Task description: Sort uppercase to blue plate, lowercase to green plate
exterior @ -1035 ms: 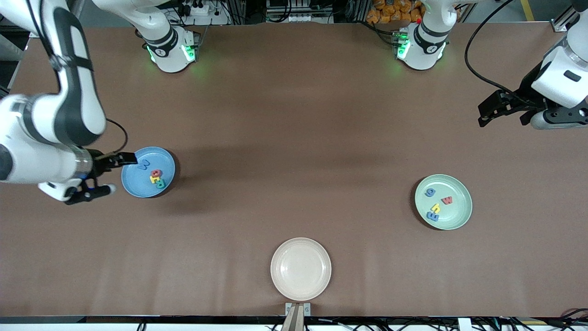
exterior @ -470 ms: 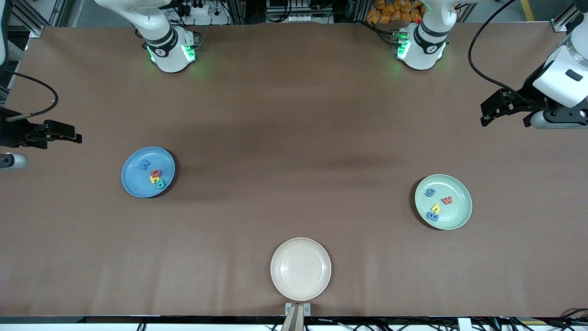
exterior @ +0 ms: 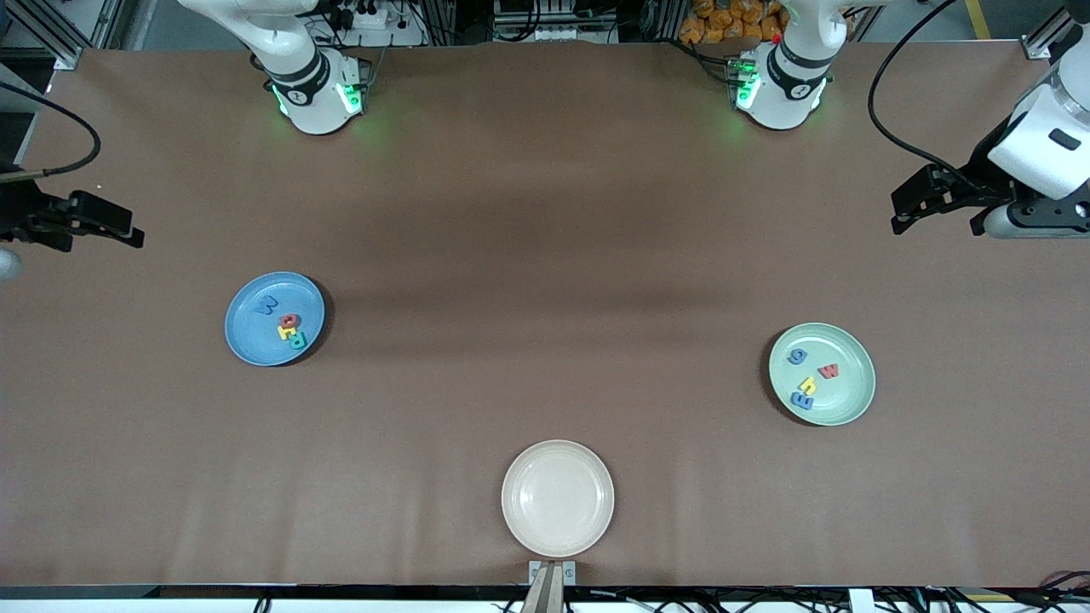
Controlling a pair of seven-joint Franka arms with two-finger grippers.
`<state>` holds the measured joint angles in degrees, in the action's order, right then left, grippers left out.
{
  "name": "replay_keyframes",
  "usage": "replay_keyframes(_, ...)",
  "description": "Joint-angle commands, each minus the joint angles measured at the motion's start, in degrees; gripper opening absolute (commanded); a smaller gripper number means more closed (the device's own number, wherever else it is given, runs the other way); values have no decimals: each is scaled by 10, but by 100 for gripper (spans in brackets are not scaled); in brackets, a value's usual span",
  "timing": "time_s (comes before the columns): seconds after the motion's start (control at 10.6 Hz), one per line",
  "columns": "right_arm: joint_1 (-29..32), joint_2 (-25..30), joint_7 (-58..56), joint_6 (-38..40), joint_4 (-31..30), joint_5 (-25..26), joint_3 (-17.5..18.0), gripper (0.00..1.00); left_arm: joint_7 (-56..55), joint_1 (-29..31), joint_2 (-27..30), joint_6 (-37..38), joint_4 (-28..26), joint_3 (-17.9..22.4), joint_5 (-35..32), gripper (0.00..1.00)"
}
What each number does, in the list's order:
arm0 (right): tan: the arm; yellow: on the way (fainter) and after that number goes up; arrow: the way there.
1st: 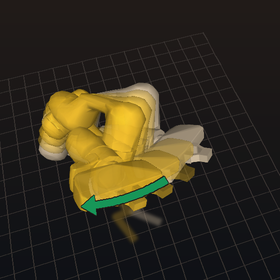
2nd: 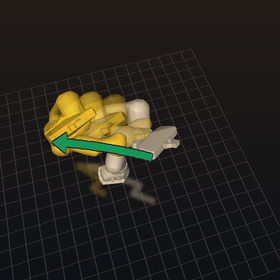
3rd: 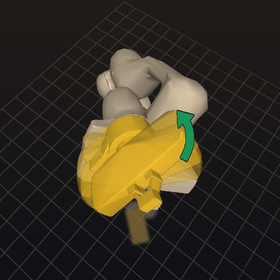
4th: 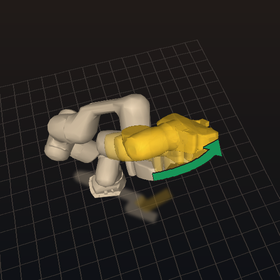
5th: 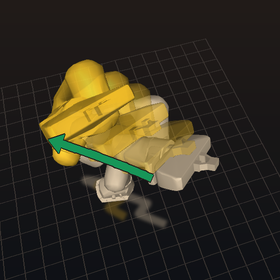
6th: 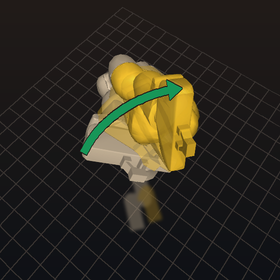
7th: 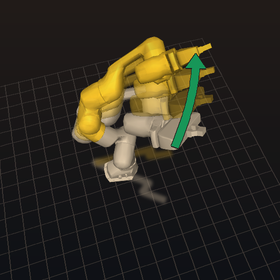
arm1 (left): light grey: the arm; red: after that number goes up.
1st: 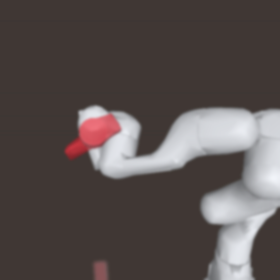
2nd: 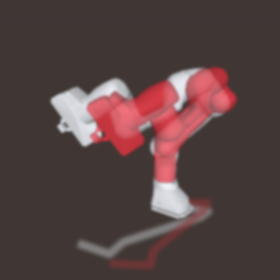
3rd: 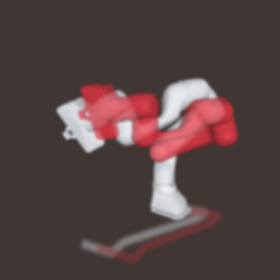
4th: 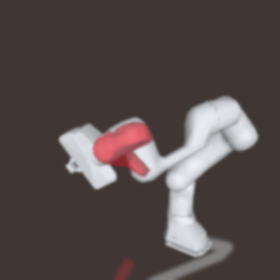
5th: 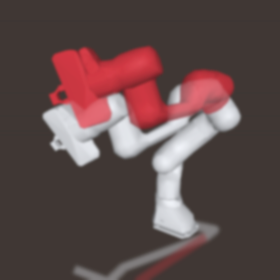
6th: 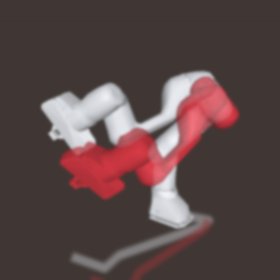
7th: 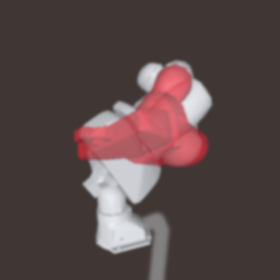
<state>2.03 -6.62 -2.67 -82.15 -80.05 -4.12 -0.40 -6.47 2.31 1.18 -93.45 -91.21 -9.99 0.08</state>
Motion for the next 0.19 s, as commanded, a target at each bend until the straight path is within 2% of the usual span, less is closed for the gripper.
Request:
replay_keyframes(0.0, 15, 9, 8, 4, -9, 8, 15, 100, 4, 1, -3, 4, 9, -2, -5, 100)
replay_keyframes(0.09, 13, 11, 9, 2, -12, 8, 15, 100, 4, 1, -3, 4, 9, -2, -5, 100)
